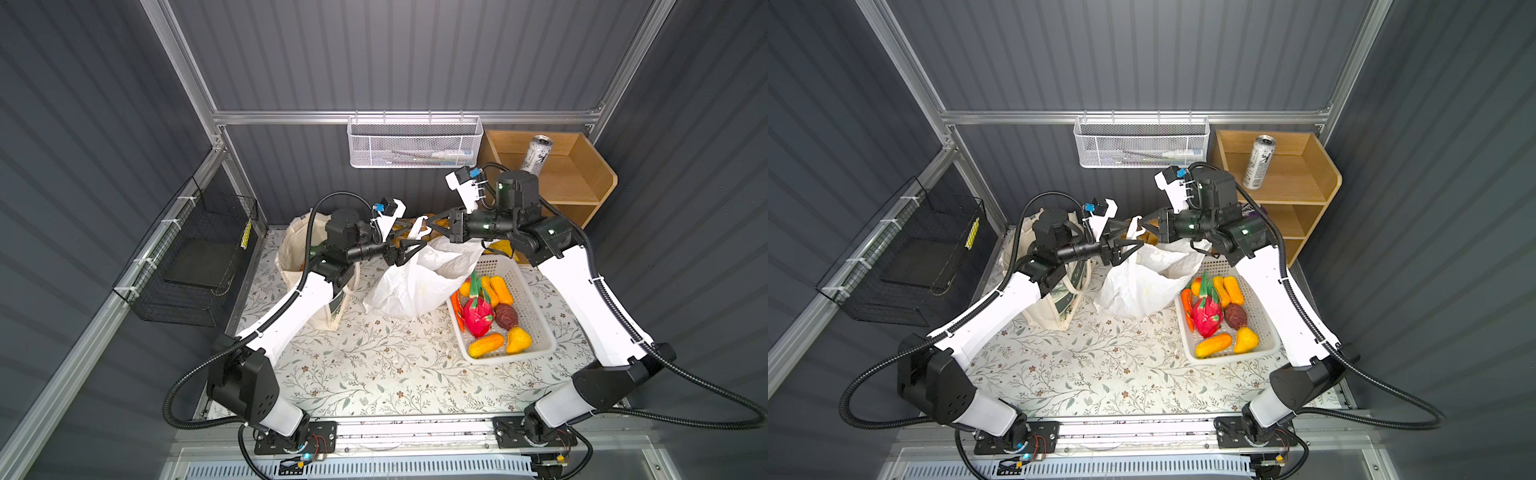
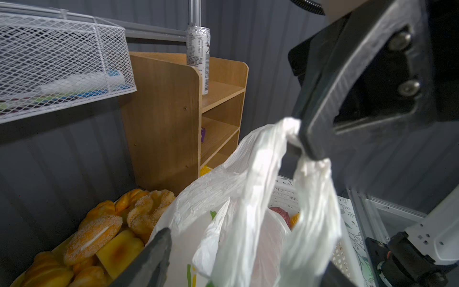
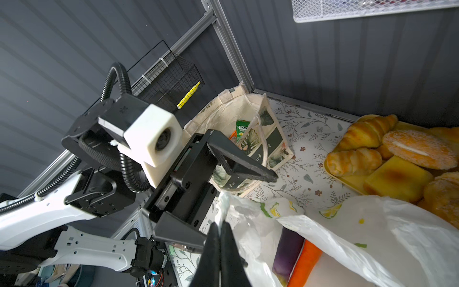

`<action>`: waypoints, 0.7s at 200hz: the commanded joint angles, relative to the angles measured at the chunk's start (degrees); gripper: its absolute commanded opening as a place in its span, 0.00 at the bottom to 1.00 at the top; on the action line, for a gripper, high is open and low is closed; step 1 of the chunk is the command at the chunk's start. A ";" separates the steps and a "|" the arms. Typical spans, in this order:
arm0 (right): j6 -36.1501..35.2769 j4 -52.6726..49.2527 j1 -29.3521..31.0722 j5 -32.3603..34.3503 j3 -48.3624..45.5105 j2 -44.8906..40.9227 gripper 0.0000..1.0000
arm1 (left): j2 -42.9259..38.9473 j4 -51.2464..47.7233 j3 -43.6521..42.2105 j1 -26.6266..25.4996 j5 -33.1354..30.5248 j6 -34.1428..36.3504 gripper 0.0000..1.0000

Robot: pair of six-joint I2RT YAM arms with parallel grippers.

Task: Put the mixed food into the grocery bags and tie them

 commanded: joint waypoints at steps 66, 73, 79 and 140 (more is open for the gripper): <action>0.18 0.85 0.20 -1.52 0.73 0.35 0.00 | 3.80 9.57 -7.09 -0.05 6.26 -7.56 0.61; 0.24 0.99 0.18 -1.49 0.59 0.28 0.00 | 3.95 10.83 -8.07 -0.08 6.02 -8.38 0.61; 0.32 1.01 0.23 -1.43 0.55 0.20 0.00 | 4.04 11.73 -8.73 -0.03 5.77 -8.94 0.61; 1.94 2.46 0.22 0.26 -0.55 -0.28 0.00 | 3.59 20.41 -13.84 -0.27 1.41 -14.34 0.66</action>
